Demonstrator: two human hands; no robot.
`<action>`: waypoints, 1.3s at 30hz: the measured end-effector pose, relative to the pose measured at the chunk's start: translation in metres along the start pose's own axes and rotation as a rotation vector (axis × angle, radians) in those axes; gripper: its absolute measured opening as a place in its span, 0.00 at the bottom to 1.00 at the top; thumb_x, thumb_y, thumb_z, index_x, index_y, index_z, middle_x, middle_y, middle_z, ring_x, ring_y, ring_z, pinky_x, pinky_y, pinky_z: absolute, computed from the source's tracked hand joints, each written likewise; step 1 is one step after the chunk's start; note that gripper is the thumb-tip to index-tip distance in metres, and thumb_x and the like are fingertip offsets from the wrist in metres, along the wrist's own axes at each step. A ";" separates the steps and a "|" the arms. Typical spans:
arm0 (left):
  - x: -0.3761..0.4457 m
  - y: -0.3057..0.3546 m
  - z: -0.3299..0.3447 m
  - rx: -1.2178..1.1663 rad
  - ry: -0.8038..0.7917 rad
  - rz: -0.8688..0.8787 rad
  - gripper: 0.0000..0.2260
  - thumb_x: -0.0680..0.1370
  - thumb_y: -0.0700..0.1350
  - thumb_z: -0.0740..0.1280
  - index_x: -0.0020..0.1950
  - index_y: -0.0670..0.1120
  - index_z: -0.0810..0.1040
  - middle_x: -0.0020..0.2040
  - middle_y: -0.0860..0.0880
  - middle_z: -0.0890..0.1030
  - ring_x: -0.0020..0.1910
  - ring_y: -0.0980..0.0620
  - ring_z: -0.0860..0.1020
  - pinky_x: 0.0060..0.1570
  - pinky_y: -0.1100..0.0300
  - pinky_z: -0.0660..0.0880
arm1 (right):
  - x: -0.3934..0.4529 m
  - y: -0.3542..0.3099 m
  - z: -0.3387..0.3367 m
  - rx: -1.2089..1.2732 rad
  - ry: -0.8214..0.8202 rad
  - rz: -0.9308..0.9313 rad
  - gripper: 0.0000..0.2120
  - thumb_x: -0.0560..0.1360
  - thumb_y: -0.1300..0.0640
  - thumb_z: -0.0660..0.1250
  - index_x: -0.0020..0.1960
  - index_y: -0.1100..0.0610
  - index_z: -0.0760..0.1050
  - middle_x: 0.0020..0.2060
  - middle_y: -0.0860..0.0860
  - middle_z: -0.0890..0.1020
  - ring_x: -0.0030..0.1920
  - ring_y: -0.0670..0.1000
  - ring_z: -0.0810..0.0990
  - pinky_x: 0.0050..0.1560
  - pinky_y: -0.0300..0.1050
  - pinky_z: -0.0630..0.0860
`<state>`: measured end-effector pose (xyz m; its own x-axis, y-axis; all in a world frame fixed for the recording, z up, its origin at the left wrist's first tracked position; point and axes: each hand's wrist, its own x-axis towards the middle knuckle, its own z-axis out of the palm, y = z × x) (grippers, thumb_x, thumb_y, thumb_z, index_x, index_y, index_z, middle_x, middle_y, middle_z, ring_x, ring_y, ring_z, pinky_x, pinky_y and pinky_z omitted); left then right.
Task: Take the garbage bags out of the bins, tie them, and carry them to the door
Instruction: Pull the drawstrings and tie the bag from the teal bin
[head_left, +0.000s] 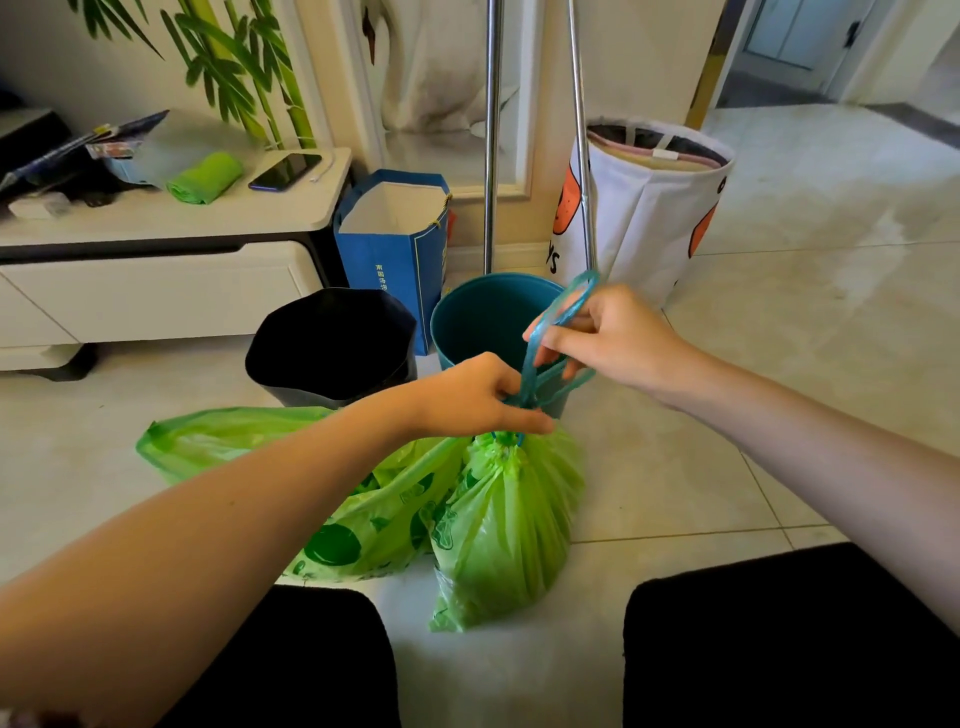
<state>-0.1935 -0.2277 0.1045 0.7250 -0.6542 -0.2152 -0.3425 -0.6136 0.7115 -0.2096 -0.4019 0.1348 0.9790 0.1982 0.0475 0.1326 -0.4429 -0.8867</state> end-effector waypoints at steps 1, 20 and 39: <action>0.000 0.002 0.001 -0.040 0.017 0.008 0.12 0.76 0.51 0.69 0.40 0.44 0.85 0.29 0.47 0.78 0.29 0.51 0.73 0.35 0.57 0.74 | 0.000 0.000 0.001 0.014 0.001 -0.014 0.06 0.76 0.61 0.65 0.49 0.60 0.80 0.34 0.47 0.84 0.36 0.40 0.83 0.37 0.36 0.79; -0.006 -0.011 -0.012 -0.582 0.040 -0.159 0.10 0.79 0.45 0.65 0.49 0.40 0.81 0.39 0.45 0.80 0.40 0.51 0.77 0.47 0.57 0.74 | -0.005 0.015 -0.014 -0.180 -0.472 0.239 0.21 0.80 0.45 0.56 0.48 0.57 0.83 0.42 0.54 0.87 0.43 0.48 0.84 0.48 0.43 0.80; -0.009 -0.020 -0.021 0.000 0.207 0.061 0.05 0.71 0.33 0.73 0.43 0.40 0.79 0.38 0.42 0.83 0.40 0.44 0.83 0.47 0.50 0.81 | 0.011 0.041 0.024 -0.148 -0.325 0.068 0.06 0.72 0.58 0.71 0.43 0.61 0.81 0.29 0.44 0.78 0.31 0.40 0.74 0.34 0.32 0.70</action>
<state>-0.1807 -0.2007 0.1062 0.8101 -0.5856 -0.0301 -0.3895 -0.5758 0.7189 -0.1973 -0.3966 0.0875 0.8891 0.4211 -0.1795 0.1129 -0.5818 -0.8054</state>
